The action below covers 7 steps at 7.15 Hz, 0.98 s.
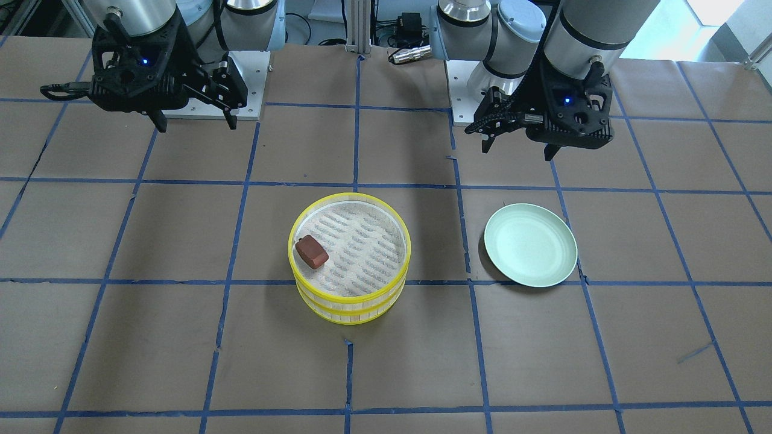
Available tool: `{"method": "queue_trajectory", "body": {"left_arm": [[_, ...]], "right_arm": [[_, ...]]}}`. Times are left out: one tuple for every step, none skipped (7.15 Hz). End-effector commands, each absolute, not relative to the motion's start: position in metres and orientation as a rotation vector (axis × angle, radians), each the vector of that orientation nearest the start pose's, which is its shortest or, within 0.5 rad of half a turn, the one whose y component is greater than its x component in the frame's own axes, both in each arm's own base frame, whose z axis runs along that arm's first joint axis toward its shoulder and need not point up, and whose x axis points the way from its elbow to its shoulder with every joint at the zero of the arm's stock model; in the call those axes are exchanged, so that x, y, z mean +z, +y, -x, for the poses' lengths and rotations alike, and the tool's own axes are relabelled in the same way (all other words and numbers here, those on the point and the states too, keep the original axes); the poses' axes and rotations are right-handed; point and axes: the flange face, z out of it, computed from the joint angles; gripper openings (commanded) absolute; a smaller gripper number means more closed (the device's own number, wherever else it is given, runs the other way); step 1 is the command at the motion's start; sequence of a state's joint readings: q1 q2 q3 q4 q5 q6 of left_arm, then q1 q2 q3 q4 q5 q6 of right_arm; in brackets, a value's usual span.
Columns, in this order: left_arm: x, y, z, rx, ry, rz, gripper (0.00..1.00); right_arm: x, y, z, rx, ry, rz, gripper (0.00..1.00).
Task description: Stack buns with steamer
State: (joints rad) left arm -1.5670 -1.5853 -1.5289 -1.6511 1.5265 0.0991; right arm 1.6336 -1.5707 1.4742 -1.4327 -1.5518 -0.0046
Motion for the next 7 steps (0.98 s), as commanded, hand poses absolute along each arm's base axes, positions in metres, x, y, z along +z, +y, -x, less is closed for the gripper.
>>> {"method": "queue_trajectory", "body": {"left_arm": [[0.4885, -0.4921, 0.1341, 0.097, 3.178, -0.149, 1.00], [0.4899, -0.4909, 0.1339, 0.092, 3.169, -0.154, 1.00], [0.4907, -0.4897, 0.1329, 0.091, 3.158, -0.149, 1.00], [0.4908, -0.4899, 0.1300, 0.090, 3.129, -0.149, 1.00], [0.4904, -0.4887, 0.1300, 0.097, 3.129, -0.149, 1.00], [0.4917, -0.4876, 0.1300, 0.094, 3.129, -0.145, 1.00], [0.4937, -0.4859, 0.1293, 0.092, 3.130, -0.133, 1.00]], "right_arm": [[0.5217, -0.4764, -0.1654, 0.066, 3.122, 0.105, 1.00], [0.5217, -0.4764, -0.1654, 0.066, 3.122, 0.105, 1.00], [0.5217, -0.4764, -0.1654, 0.066, 3.122, 0.105, 1.00], [0.5217, -0.4764, -0.1654, 0.066, 3.122, 0.105, 1.00], [0.5217, -0.4764, -0.1654, 0.066, 3.122, 0.105, 1.00], [0.5217, -0.4764, -0.1653, 0.065, 3.123, 0.105, 1.00], [0.5217, -0.4764, -0.1654, 0.066, 3.122, 0.105, 1.00]]}}
